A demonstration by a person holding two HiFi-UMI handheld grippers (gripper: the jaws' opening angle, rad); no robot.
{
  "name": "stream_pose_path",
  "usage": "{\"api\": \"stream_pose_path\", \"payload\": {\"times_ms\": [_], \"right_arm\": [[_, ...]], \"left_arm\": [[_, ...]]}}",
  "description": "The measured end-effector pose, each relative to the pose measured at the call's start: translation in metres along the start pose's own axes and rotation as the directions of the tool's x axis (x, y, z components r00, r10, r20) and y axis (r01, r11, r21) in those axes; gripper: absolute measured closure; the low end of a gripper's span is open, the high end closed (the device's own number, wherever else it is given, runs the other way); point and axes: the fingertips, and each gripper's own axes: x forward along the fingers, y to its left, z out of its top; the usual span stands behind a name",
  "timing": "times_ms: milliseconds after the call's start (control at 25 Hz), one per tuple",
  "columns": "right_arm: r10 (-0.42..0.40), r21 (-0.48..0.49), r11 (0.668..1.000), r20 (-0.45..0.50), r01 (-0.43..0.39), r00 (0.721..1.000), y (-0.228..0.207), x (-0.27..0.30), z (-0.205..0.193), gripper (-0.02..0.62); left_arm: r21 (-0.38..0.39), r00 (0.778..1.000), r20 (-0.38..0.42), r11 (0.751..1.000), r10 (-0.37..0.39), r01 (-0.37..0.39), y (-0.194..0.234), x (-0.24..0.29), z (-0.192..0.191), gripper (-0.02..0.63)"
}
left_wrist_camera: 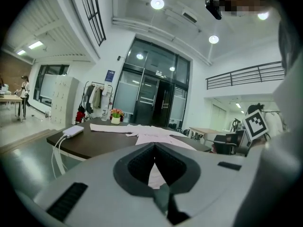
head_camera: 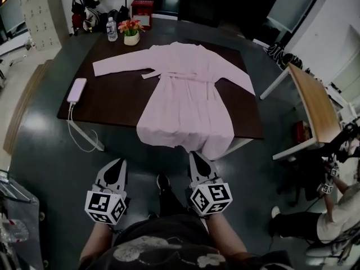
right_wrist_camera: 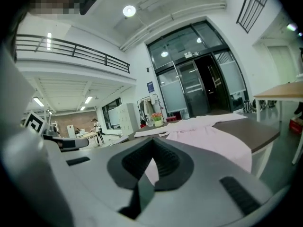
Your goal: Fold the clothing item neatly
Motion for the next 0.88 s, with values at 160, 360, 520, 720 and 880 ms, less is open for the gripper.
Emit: {"api": "stream_pose_path", "payload": {"times_ms": [160,360,520,720,880], "right_arm": [[0.060,0.017,0.998,-0.015,-0.060,0.998,-0.012,0.058,0.013,0.604],[0.143,0.000,0.990,-0.020,-0.143,0.990,-0.029,0.117,0.040,0.604],[0.166,-0.012,0.986,-0.037,-0.167,0.985,-0.057,0.159,0.052,0.604],[0.241,-0.041,0.969,-0.064,-0.244,0.968,-0.062,0.209,0.057,0.604],[0.309,-0.055,0.947,-0.093,-0.315,0.946,-0.041,0.243,0.058,0.604]], "left_arm": [[0.015,0.999,0.002,0.999,0.045,-0.045,0.019,0.039,0.022,0.595],[0.010,0.996,0.031,0.996,0.084,-0.084,0.035,0.095,0.056,0.595],[0.020,0.993,0.035,0.994,0.109,-0.110,0.042,0.136,0.070,0.595],[0.021,0.985,0.033,0.985,0.171,-0.171,0.061,0.166,0.077,0.595],[0.019,0.977,0.029,0.977,0.213,-0.214,0.080,0.172,0.083,0.595]]}}
